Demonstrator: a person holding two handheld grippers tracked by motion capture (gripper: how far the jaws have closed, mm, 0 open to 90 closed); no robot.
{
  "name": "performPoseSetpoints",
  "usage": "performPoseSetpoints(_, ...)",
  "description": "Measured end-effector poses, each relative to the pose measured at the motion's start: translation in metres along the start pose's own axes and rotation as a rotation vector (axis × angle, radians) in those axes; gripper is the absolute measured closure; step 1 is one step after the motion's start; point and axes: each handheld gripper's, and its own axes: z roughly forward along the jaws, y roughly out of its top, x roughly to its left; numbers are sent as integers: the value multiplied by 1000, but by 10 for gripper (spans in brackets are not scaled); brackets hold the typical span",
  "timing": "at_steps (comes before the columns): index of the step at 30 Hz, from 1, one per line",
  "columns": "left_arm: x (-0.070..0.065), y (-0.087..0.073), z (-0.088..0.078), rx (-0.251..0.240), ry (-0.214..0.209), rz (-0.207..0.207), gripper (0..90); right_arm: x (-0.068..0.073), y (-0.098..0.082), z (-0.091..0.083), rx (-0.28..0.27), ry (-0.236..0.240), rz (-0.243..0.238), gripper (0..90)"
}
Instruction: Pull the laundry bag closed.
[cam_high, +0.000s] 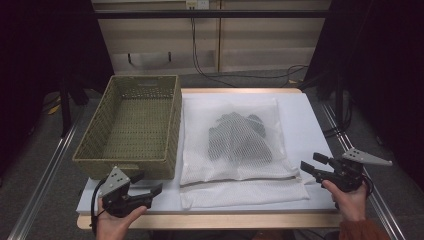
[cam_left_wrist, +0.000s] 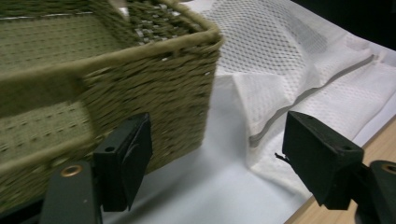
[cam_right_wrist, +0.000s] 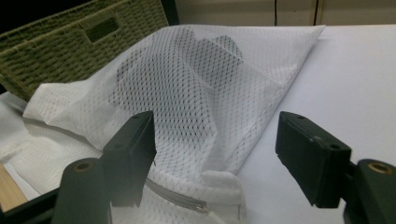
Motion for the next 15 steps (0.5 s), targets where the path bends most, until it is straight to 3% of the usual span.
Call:
performPoseSetpoints(3,5,-3,-9,-37,40,-18,222,2,-8,-2,-4,7,10,289)
performPoseSetpoints(6,7,-4,-8,-31,53,-17,218,6,-19,2,23,2,7,289)
performPoseSetpoints(10,3,-4,-8,-38,42,11,217,10,-27,4,63,-7,-31,291)
performPoseSetpoints(12,3,-4,-6,-21,37,8,232,8,-29,4,66,-3,-13,292)
performPoseSetpoints(13,3,-4,-7,-40,53,-7,232,6,-29,3,59,-10,-12,292)
performPoseSetpoints(14,4,-4,-8,-60,43,-3,238,5,-29,2,54,-12,-7,292)
performPoseSetpoints(15,4,-5,-8,-50,40,12,270,3,-29,1,51,-19,1,292)
